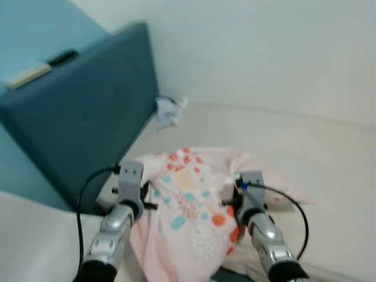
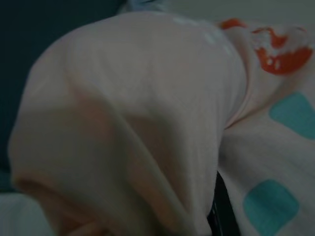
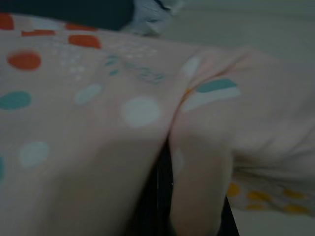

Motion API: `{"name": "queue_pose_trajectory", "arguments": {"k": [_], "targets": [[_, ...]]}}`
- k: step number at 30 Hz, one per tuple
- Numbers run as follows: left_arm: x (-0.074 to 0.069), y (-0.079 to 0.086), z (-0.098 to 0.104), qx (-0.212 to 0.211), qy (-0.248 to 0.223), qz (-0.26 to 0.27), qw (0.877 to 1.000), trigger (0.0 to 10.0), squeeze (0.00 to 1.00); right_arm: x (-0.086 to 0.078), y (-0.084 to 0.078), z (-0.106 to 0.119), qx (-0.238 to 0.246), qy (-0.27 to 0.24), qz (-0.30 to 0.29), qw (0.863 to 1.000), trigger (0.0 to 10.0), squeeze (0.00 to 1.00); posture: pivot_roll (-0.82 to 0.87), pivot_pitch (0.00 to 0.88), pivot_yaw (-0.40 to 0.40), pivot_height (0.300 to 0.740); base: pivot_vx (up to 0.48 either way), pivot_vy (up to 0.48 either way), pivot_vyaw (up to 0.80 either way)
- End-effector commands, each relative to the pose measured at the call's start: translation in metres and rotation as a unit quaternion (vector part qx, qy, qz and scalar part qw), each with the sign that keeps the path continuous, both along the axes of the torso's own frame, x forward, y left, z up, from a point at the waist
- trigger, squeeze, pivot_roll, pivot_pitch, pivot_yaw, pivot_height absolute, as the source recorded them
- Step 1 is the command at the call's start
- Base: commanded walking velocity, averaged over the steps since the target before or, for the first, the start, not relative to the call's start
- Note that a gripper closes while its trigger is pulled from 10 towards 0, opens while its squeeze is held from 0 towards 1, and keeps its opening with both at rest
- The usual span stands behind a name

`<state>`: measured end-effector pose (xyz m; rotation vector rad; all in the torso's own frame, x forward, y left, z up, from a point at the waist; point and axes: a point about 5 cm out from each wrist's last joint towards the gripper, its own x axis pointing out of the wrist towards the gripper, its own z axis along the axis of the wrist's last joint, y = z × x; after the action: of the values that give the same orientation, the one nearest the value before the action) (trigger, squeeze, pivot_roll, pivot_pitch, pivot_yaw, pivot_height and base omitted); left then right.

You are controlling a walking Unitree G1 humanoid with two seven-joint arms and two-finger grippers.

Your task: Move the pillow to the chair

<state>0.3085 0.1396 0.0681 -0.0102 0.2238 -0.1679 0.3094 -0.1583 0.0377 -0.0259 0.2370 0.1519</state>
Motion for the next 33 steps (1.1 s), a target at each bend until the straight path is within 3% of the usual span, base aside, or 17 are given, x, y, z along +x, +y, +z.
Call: {"name": "queue_pose_trajectory", "arguments": {"k": [1,28,33], "targets": [[0.0011,-0.0006,0.0050,0.006,-0.009,-0.005,1.000,10.0,0.00,0.0025,0.0088,0.0050,0.003,-0.015,0.018,1.000,10.0,0.00,0.01,0.032,0.055,0.740,0.000,0.000,0.80],[0.0003,0.0012,0.0022,0.006,0.010,0.001,1.000,10.0,0.00,-0.0016,0.0080,0.0012,0.006,-0.009,0.015,1.000,10.0,0.00,0.02,0.038,0.059,0.740,0.000,0.000,0.80],[0.0010,0.0030,0.0004,-0.002,0.022,0.013,1.000,10.0,0.00,-0.0034,0.0075,-0.0011,0.032,-0.003,0.001,0.999,10.0,0.00,0.01,0.040,0.060,0.740,0.000,0.000,0.48]]}}
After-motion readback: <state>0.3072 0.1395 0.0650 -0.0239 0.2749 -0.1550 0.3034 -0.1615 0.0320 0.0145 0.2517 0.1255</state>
